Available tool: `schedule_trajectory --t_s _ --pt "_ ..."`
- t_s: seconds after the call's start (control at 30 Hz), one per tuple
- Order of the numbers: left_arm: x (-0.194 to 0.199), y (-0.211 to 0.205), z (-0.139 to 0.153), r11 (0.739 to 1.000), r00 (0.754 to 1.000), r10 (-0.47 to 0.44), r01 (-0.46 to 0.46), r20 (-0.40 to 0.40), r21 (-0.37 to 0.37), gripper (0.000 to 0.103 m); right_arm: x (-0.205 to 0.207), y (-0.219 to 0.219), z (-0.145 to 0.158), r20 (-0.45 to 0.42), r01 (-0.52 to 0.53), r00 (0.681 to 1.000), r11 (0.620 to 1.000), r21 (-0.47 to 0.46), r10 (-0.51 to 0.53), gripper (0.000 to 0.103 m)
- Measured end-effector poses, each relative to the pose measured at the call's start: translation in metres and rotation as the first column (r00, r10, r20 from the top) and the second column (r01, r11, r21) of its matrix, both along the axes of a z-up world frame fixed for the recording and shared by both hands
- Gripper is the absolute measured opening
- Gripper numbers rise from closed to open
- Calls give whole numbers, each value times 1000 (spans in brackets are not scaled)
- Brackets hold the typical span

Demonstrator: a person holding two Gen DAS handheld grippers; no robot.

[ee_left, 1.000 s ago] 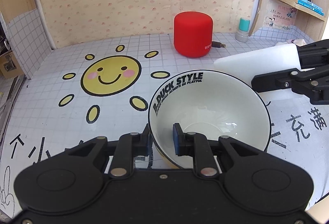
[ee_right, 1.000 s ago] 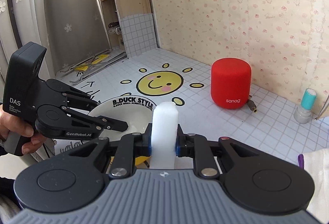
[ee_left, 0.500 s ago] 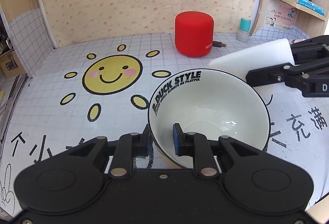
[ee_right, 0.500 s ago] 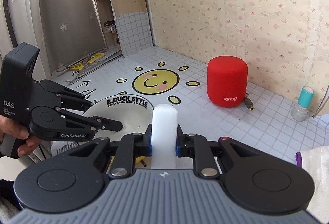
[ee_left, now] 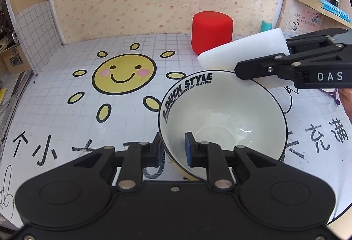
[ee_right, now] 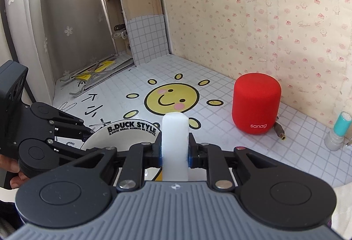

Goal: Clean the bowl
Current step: 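Rub the sponge along the bowl rim with the right gripper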

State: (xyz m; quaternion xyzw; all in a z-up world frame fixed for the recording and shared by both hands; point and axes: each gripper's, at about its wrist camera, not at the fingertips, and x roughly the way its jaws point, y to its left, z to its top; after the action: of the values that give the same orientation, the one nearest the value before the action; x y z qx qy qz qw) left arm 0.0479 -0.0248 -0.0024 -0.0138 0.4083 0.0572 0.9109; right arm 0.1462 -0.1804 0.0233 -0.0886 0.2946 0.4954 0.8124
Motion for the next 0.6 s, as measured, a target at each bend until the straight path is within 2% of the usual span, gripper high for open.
schedule_trajectory --t_s 0.17,0.6 --pt "0 -4 -1 1000 1000 19 -19 2 2 21 -13 -12 0 26 14 1000 1000 -18 -13 21" --pt "-7 -11 -1 996 996 92 -92 11 2 21 -37 -38 -3 11 62 998 998 9 -63 21"
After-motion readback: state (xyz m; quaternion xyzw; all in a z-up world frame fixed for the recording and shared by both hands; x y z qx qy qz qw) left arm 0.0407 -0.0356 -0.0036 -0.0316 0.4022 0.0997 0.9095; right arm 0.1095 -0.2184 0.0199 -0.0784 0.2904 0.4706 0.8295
